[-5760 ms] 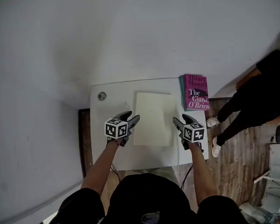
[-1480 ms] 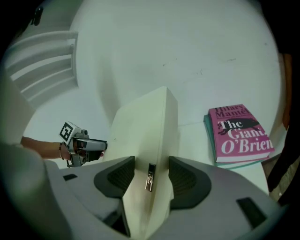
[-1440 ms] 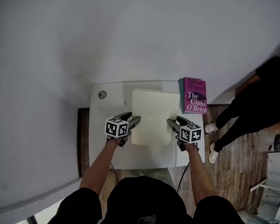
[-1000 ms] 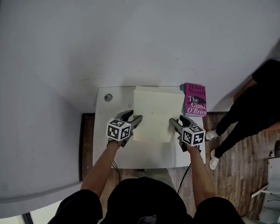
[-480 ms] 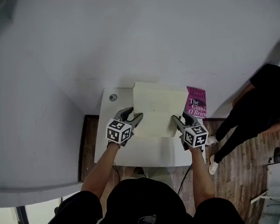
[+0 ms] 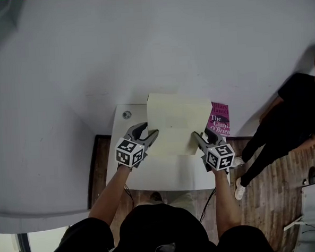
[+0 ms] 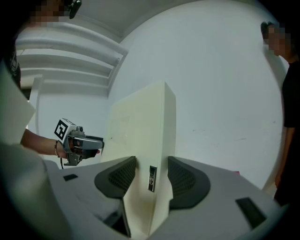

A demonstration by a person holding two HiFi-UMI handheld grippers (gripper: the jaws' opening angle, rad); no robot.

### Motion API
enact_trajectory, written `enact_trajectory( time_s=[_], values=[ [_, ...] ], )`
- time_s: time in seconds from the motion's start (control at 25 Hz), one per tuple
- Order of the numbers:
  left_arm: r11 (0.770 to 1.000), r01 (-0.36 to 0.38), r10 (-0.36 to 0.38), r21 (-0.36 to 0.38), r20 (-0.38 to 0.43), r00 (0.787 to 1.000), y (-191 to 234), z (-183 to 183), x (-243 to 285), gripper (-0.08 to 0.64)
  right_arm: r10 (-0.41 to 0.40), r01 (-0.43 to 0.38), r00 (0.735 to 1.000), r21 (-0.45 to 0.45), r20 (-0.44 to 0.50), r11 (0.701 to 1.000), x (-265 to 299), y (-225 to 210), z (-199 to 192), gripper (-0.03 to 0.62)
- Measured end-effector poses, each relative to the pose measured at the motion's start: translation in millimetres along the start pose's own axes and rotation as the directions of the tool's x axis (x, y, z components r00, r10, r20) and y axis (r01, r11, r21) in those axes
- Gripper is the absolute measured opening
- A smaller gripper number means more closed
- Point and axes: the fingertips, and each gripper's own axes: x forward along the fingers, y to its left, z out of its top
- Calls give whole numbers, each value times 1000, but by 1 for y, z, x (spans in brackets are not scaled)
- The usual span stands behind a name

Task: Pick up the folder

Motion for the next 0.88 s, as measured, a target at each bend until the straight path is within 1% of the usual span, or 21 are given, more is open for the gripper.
enact_trajectory(
  time_s=[0.16,0.4,0.88],
  values=[
    [1000,4,-4,15,26,1000,-1,11,-1,242,-8,8,1000,-17,23,1000,-3,0,12,232],
    [1000,13,-14,28,47,999,1,17,-6,242,-16,17,999,-25,37,1000,-5,5,19,230],
    [999,18,-20,34,57,998,3,23,-9,241,-31,33,998,-35,46,999,-5,8,26,229]
  ],
)
